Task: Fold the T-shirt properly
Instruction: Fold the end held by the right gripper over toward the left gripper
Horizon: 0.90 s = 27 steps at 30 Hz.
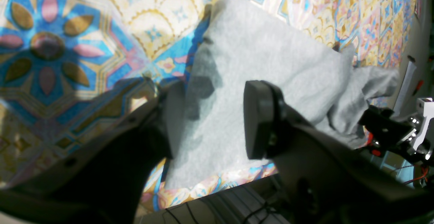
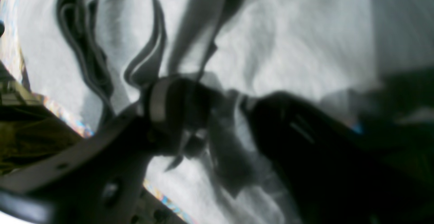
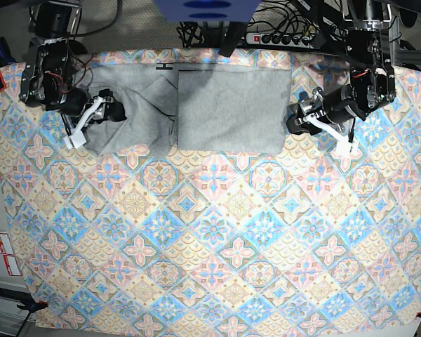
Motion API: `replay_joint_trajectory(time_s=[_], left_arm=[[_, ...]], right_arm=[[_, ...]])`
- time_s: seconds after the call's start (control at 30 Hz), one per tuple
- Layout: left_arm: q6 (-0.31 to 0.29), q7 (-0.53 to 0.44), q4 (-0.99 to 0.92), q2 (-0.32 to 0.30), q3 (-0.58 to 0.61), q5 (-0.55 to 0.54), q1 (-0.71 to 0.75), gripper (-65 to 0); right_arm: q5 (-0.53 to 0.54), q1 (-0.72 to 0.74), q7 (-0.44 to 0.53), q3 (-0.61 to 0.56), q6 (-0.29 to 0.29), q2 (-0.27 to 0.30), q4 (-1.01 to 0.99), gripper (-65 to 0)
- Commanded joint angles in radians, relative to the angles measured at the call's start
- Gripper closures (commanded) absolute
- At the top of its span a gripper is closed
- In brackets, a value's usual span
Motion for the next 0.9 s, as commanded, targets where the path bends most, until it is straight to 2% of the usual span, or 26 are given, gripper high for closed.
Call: replay_joint_trajectory(time_s=[0.0, 0.1, 0.27, 0.47, 0.63, 0.87], left_arm=[[-0.004, -0.006, 0.016, -0.009, -0.005, -0.016, -0.016, -28.6], [-0.004, -0.006, 0.016, -0.009, -0.005, -0.016, -0.016, -28.6], [-0.004, -0.006, 0.016, -0.009, -0.005, -0.016, -0.016, -28.6], [-0.004, -0.008, 0.016, -0.009, -0.013, -0.017, -0.017, -28.6], [-0.004, -0.008, 0.018, -0.009, -0.016, -0.019, -0.017, -28.6], [-0.004, -0.008, 0.019, 0.008, -0.087, -0.019, -0.017, -28.6]], right_arm=[[-0.013, -0.002, -0.035, -0.010, 0.003, -0.002, -0.005, -29.5], [-0.013, -0.001, -0.035, -0.007, 0.003, -0.002, -0.011, -20.3], [-0.009, 0.001, -0.035, -0.007, 0.003, -0.002, -0.013, -0.8], [-0.007, 0.073, -0.041, 0.001, 0.003, -0.002, -0.004, 0.0], [-0.007, 0.085, -0.043, 0.074, 0.003, 0.001, -0.004, 0.0], [-0.012, 0.185, -0.043, 0.084, 0.003, 0.007, -0.013, 0.0]])
